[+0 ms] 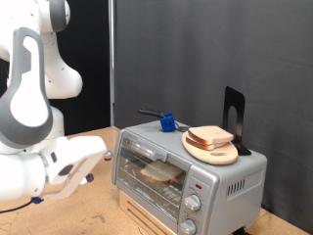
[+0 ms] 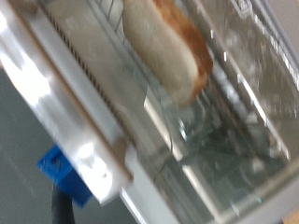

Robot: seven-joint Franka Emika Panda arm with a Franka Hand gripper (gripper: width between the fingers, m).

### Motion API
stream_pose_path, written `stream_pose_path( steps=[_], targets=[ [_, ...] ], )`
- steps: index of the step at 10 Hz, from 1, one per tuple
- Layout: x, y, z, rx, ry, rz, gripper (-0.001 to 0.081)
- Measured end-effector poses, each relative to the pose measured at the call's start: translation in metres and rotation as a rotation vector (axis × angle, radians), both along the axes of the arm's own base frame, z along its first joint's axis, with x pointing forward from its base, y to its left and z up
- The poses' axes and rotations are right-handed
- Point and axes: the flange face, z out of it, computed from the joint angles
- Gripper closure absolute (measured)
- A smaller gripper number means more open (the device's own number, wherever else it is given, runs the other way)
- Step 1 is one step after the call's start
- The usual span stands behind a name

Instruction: Make a piece of toast with the oven

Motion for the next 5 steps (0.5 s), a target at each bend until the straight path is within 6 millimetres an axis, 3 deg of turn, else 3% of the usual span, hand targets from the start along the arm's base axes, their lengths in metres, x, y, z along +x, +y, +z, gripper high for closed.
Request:
stream_pose_path(
  steps=[5],
  targets=[
    [0.027, 0.006, 0.005, -0.045, -0.068, -0.054, 0.0124]
  ],
)
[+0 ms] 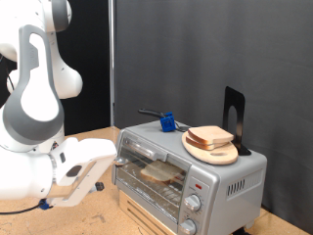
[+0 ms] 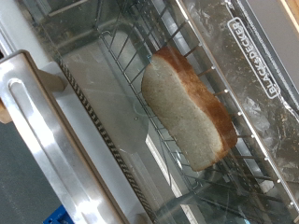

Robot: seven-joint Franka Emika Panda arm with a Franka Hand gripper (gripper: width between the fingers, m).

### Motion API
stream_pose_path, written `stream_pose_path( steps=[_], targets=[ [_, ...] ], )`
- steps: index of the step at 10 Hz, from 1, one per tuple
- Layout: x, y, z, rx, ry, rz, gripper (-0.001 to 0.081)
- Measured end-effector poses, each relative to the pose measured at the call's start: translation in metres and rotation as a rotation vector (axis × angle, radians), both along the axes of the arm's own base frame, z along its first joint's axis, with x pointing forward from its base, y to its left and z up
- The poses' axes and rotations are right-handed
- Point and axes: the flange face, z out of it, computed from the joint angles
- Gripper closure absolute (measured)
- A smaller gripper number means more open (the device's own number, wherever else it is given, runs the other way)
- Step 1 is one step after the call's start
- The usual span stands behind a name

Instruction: Make a piece of toast with the oven

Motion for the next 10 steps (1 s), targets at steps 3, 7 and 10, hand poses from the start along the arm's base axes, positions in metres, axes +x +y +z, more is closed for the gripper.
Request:
stream_pose_path(
  steps=[3, 7, 10],
  targets=[
    [0.0006, 0.0026, 0.0014, 0.004, -0.002, 0.006, 0.0124],
    [0.0051, 0.0068, 0.0074, 0.005, -0.023, 0.017, 0.0124],
    [0.0064, 0.0093, 0.0078, 0.005, -0.006, 0.015, 0.0124]
  ],
)
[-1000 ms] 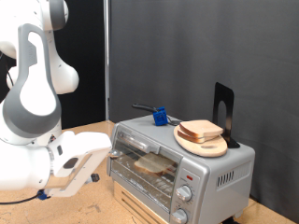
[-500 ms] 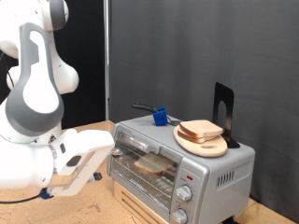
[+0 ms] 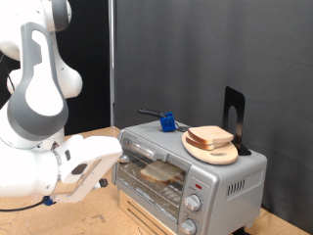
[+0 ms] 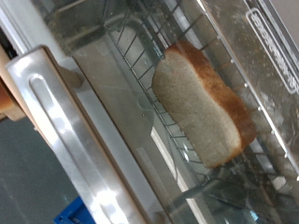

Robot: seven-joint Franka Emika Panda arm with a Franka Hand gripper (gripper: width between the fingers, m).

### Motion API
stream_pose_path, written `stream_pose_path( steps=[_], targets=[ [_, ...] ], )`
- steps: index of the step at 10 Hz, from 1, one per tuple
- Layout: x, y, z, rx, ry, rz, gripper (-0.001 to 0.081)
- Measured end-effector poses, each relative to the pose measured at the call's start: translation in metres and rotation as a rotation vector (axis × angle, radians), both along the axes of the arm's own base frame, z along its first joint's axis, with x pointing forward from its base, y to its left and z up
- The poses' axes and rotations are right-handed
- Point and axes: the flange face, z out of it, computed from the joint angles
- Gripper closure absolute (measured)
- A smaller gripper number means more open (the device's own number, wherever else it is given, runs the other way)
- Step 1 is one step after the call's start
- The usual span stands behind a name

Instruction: Make a piece of toast with the oven

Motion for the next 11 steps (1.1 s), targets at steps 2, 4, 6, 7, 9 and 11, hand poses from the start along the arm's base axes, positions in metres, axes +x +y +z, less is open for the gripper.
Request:
stream_pose_path(
  steps=[2, 4, 6, 7, 9, 11],
  targets=[
    [0.01, 0.011, 0.0, -0.009, -0.037, -0.012, 0.0124],
    [0.027, 0.022, 0.006, -0.023, -0.076, -0.022, 0.0124],
    [0.05, 0.026, 0.013, -0.037, -0.124, -0.032, 0.0124],
    [0.063, 0.025, 0.014, -0.039, -0.147, -0.041, 0.0124],
    [0.073, 0.023, 0.01, -0.037, -0.098, -0.06, 0.0124],
    [0.071, 0.03, 0.014, -0.025, -0.157, -0.011, 0.0124]
  ],
)
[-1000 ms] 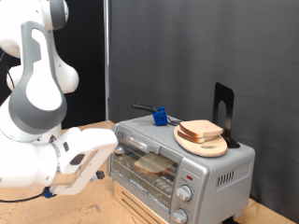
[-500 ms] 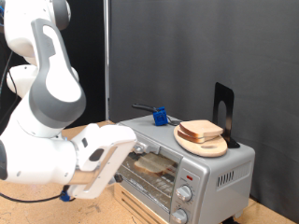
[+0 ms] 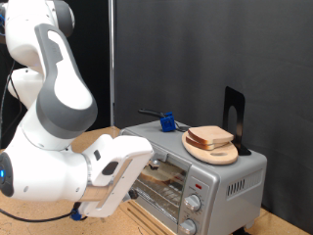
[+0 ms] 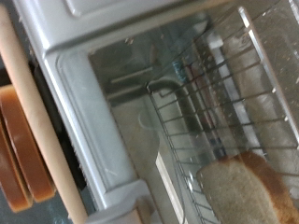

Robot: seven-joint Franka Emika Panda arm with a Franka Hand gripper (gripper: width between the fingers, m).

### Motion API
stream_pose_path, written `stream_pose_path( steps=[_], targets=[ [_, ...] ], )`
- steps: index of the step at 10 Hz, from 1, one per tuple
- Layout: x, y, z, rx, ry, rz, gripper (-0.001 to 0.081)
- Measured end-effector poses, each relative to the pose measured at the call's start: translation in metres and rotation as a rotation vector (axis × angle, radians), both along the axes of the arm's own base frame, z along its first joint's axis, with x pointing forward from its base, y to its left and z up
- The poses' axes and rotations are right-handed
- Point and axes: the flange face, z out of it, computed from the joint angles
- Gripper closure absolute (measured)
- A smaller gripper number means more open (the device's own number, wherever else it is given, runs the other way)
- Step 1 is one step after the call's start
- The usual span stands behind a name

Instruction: Make a piece of toast with the oven

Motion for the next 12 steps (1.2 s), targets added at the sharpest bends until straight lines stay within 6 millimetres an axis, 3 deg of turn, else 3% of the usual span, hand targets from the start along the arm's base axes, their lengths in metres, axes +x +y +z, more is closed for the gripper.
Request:
stream_pose_path(
  steps=[5, 8, 10, 12],
  targets=[
    [-0.013, 0.01, 0.0, -0.022, 0.011, 0.076, 0.0124],
    [-0.012, 0.012, 0.002, -0.024, 0.072, 0.058, 0.0124],
    [0.004, 0.014, 0.011, -0.001, 0.012, 0.023, 0.0124],
    [0.032, 0.01, 0.024, -0.005, -0.074, -0.013, 0.0124]
  ],
)
